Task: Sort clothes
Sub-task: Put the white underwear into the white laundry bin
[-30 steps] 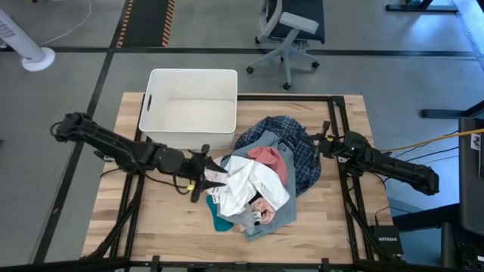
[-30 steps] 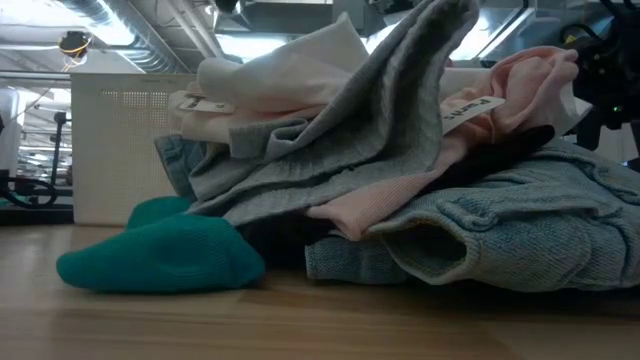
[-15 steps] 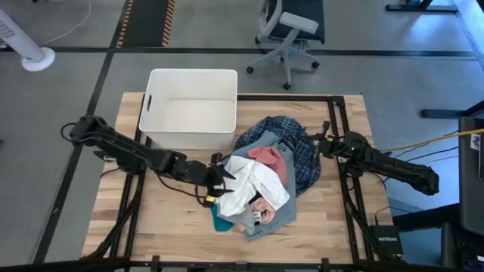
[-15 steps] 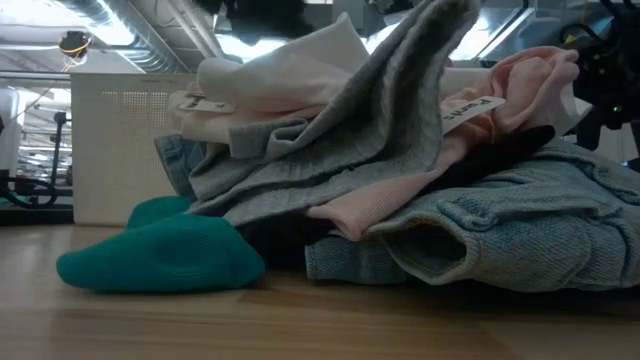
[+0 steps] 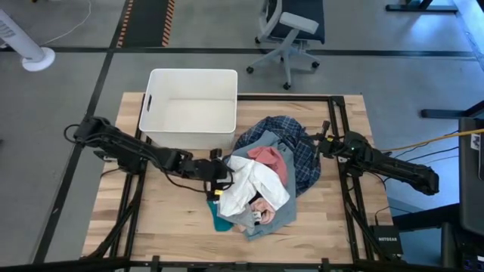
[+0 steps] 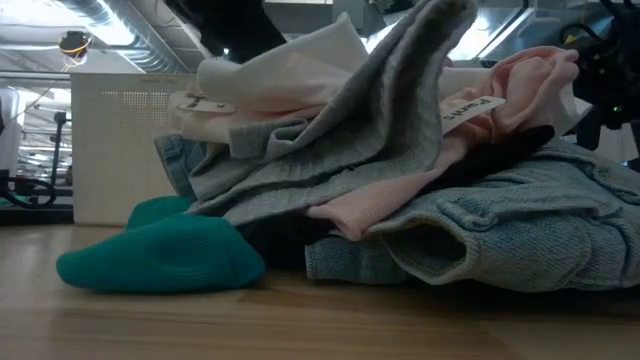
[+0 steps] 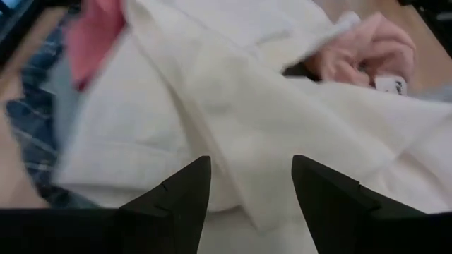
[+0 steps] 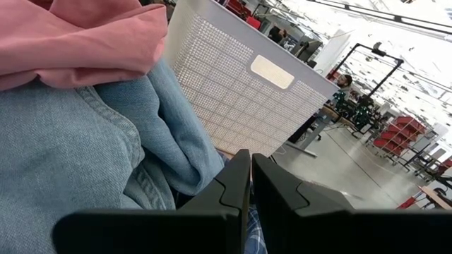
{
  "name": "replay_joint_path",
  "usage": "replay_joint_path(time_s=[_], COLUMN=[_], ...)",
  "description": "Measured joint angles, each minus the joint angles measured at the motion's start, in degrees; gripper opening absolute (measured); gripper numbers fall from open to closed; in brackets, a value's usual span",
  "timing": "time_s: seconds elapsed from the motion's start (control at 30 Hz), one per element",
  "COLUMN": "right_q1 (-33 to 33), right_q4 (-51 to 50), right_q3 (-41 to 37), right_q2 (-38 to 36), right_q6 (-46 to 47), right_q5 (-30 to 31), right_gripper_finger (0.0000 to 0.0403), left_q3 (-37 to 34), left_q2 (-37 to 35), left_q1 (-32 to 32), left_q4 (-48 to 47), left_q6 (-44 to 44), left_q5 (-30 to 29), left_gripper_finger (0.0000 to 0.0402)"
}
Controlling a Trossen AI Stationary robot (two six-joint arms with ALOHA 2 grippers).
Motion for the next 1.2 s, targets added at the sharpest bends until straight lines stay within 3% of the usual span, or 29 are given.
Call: replay_joint_path(time_s=[0.4, 1.0, 1.2], right_q1=[0.0, 0.0, 0.0], right_q4=[0.0, 0.0, 0.0], right_q3=[0.0, 0.0, 0.0], right_q2=[0.0, 0.0, 0.0], right_q6=[0.0, 0.0, 0.0], right_q5=[0.0, 0.0, 0.0], right_gripper_finger=[0.0035, 0.0035, 0.0035], left_q3=[0.0, 0.0, 0.0], left_q2=[5.0, 5.1, 5.1], left_q1=[-0.3, -0.8, -0.7], left_q4=[3.8, 9.3, 16.2], left_q6=[2.2, 11.1, 13.6], left_q5=[1.8, 0.5, 0.4], left_gripper_finger=[0.0187, 0.0014, 0.0006])
